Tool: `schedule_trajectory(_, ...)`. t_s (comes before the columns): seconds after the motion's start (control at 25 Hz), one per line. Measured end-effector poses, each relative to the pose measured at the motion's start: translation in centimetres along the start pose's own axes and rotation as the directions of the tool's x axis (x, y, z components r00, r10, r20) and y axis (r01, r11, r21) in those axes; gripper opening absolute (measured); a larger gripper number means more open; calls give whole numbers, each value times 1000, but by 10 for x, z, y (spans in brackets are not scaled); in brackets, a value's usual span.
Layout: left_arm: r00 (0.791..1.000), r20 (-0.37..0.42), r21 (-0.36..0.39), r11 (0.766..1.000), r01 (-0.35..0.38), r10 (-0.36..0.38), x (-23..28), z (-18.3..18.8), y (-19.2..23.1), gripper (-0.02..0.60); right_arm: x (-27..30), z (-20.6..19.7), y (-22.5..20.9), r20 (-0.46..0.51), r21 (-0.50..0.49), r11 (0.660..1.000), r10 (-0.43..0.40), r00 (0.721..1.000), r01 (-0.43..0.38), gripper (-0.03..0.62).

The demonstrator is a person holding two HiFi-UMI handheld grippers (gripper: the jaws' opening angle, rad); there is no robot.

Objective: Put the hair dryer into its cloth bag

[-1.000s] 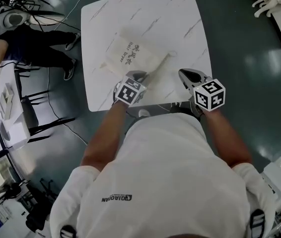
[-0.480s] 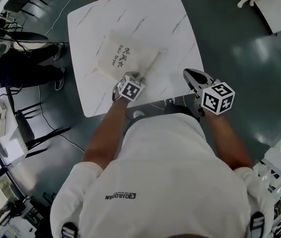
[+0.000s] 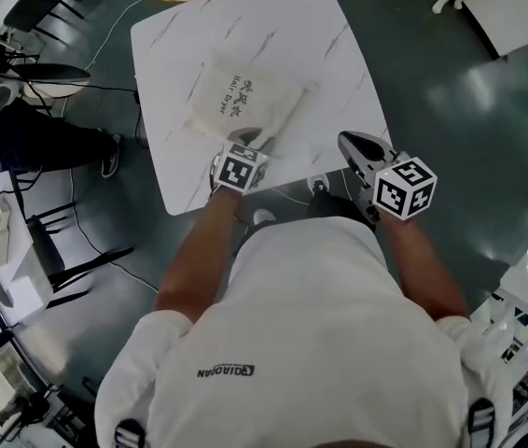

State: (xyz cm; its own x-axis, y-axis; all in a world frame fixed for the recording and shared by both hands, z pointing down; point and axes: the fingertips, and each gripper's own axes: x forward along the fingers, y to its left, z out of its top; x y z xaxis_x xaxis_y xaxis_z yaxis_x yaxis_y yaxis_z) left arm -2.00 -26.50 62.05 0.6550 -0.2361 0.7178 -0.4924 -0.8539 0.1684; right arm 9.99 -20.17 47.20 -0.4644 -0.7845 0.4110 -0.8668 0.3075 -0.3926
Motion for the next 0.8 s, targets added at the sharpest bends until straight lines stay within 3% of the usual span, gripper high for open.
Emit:
schedule_trajectory(0.32, 979, 203, -112, 993, 32, -8, -95, 7, -8, 37, -12, -8, 57, 65, -15, 1000, 14, 998, -13, 21)
schedule_trajectory(0.56, 961, 277, -197, 977, 81, -24, -153, -6, -26, 28, -16, -4, 81, 68, -61, 996, 72, 995, -67, 21)
schedule_trajectory(0.8, 936, 349, -225, 974, 33, 49, -191, 6, -40, 28, -18, 13, 91, 63, -117, 985, 137, 989, -129, 21)
